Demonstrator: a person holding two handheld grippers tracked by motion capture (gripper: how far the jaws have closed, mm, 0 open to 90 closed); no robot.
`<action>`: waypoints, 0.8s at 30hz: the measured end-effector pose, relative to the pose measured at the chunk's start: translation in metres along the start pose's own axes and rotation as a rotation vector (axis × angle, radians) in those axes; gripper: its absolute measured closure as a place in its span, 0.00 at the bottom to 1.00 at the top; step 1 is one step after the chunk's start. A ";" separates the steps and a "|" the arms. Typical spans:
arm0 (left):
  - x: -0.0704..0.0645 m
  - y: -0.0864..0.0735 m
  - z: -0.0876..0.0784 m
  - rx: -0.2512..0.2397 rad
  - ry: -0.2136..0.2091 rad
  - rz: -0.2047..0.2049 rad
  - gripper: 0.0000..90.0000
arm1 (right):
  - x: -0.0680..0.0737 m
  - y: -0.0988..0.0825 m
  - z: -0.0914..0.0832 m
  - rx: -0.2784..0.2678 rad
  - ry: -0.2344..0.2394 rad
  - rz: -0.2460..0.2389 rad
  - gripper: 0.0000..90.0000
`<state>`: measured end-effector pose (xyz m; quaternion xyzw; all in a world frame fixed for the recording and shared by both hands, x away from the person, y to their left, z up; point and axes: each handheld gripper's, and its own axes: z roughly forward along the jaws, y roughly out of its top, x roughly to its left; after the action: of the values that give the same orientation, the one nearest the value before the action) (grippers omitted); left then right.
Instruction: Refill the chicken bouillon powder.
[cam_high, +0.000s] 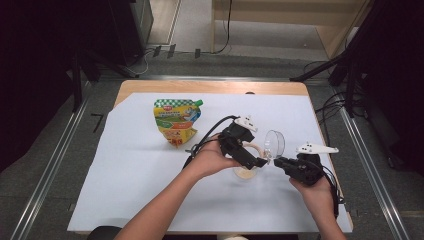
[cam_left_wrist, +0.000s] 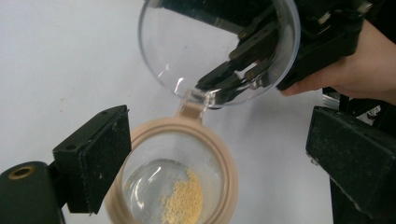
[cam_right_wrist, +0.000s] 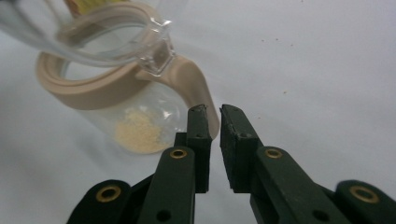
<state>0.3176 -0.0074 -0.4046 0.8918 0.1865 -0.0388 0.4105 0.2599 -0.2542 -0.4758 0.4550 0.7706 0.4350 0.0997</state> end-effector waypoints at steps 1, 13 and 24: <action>0.002 -0.003 -0.003 -0.010 -0.005 -0.008 0.12 | 0.001 0.000 -0.001 -0.006 0.005 0.003 0.90; 0.012 -0.040 -0.030 -0.077 -0.028 -0.047 0.44 | 0.028 -0.013 -0.010 0.004 0.095 0.005 0.80; 0.020 -0.058 -0.042 -0.021 -0.012 -0.136 0.48 | 0.046 -0.015 0.003 0.010 0.146 -0.059 0.69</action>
<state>0.3112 0.0644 -0.4232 0.8724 0.2444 -0.0701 0.4174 0.2262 -0.2198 -0.4778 0.3999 0.7910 0.4599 0.0537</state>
